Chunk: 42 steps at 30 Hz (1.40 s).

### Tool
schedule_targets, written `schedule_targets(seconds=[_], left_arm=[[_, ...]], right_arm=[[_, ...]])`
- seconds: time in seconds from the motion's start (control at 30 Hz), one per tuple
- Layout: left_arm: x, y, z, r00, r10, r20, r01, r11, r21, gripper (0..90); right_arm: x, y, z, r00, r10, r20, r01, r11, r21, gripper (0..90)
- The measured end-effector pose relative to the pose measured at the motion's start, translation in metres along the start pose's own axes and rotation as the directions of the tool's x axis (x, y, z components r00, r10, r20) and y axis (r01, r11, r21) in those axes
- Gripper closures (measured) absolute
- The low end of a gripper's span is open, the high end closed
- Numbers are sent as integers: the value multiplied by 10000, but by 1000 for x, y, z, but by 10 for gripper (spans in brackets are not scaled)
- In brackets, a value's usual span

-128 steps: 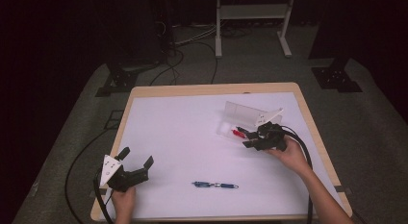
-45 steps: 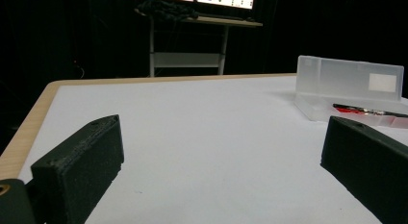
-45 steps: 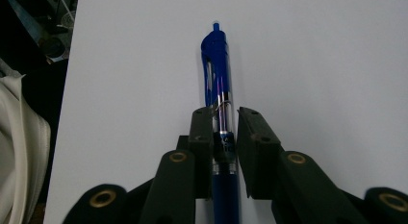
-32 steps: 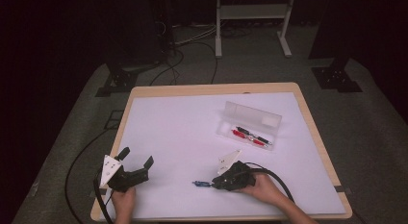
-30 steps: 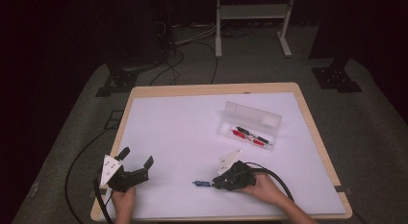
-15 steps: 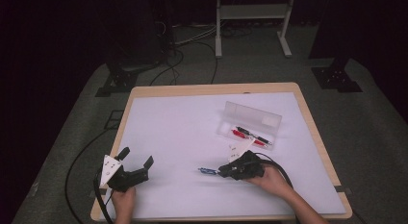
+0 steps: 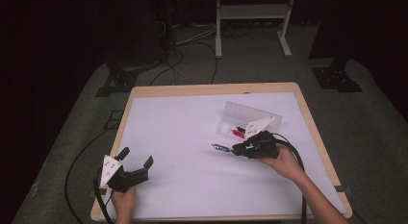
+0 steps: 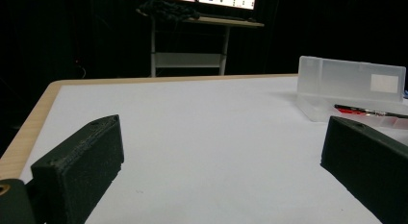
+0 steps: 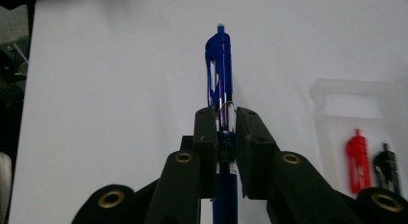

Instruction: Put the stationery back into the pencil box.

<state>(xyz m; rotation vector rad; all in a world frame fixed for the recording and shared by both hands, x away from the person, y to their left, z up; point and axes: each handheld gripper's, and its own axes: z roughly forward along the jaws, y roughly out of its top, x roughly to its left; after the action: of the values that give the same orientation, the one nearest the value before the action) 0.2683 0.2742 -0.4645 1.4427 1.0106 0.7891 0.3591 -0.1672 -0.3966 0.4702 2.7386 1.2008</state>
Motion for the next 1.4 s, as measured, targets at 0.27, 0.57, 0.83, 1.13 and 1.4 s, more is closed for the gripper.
schedule_targets(seconds=[0.27,0.57,0.83,1.13,1.4], left_arm=[[0,0,1,10000,-73,64,73,10000,2,3],[1,0,1,9999,-78,95,79,9999,-67,4],[0,0,0,10000,-34,90,34,10000,-78,3],[1,0,0,10000,-32,84,33,10000,-65,4],[1,0,0,9999,-53,99,54,9999,-86,3]], right_arm=[[-32,-10,-13,9955,765,555,-759,9970,-132,787],[-63,-19,-18,9856,1225,1167,-1242,9922,69,787],[-88,-41,-12,9707,1874,1503,-1938,9806,288,787],[-98,-51,1,9642,2010,1730,-2160,9737,723,786],[-100,-52,8,9653,1978,1703,-2145,9730,856,778]])
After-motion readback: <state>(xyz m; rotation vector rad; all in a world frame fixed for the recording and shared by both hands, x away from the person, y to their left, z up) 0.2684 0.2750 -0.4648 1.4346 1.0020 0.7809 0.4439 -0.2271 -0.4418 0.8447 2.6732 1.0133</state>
